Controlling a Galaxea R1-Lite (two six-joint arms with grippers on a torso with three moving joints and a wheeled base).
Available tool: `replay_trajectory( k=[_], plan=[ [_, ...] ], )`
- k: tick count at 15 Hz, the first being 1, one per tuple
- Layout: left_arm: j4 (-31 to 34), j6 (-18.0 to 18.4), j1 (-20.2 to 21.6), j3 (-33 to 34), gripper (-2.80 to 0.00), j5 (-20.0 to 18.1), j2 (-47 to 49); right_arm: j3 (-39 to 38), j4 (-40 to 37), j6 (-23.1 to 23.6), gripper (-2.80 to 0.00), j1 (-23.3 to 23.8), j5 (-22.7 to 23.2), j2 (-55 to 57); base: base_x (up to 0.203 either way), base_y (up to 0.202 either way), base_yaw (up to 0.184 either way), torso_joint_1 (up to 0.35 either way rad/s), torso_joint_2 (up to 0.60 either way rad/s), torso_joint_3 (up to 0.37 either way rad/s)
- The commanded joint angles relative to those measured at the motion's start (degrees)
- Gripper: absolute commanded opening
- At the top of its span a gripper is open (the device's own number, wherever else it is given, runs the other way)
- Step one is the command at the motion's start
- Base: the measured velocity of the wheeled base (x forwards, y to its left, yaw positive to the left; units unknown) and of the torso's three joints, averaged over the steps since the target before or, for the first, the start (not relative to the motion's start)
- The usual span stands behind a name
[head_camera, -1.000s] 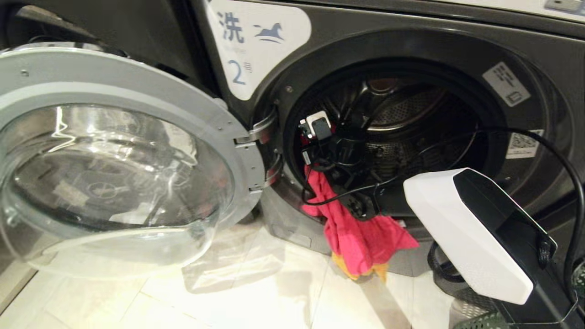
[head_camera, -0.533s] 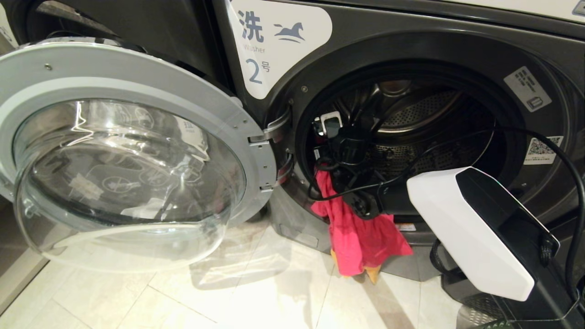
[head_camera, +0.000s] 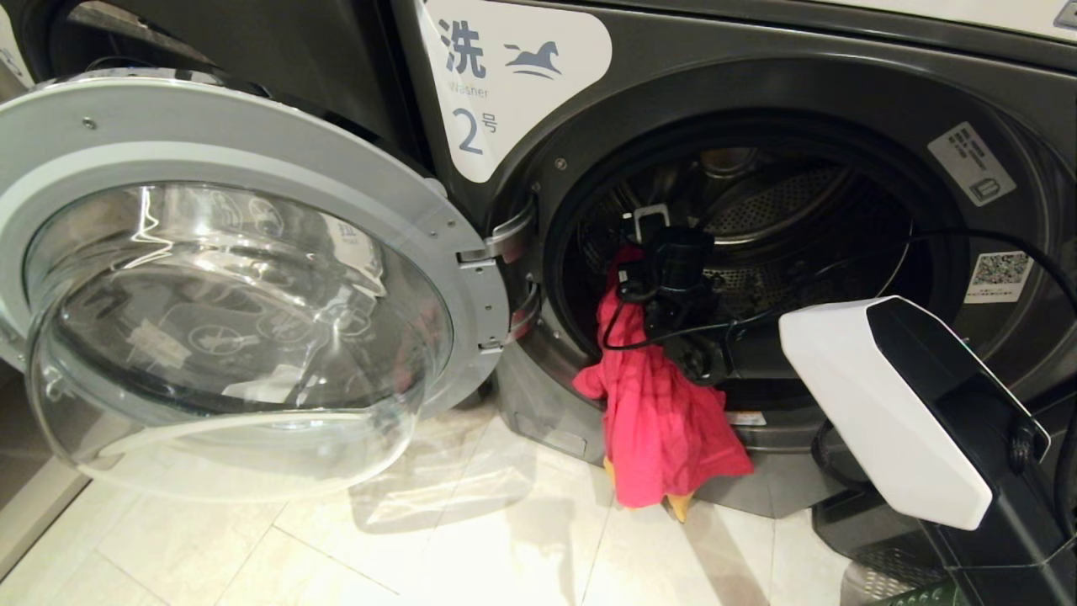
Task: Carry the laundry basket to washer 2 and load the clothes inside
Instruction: Place the clothes into the washing machine
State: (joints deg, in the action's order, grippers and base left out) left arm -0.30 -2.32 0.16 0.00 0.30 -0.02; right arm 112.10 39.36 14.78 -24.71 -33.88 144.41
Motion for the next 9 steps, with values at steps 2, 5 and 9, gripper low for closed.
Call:
replay_trajectory(
  k=[2, 5, 9],
  plan=[
    [0.0, -0.1, 0.0, 0.0, -2.8, 0.0, 0.0, 0.8, 0.0, -1.4, -2.8, 4.0, 0.3, 0.8, 0.0, 0.0, 0.0, 0.0, 0.0, 0.0],
    [0.0, -0.1, 0.0, 0.0, -2.8, 0.0, 0.0, 0.5, 5.9, -1.9, -2.8, 6.7, 2.6, 1.7, 0.0, 0.0, 0.0, 0.0, 0.0, 0.0],
    [0.0, -0.1, 0.0, 0.0, -2.8, 0.0, 0.0, 0.7, 7.2, -1.2, -2.8, 8.2, 2.8, 2.8, 0.0, 0.0, 0.0, 0.0, 0.0, 0.0]
  ],
)
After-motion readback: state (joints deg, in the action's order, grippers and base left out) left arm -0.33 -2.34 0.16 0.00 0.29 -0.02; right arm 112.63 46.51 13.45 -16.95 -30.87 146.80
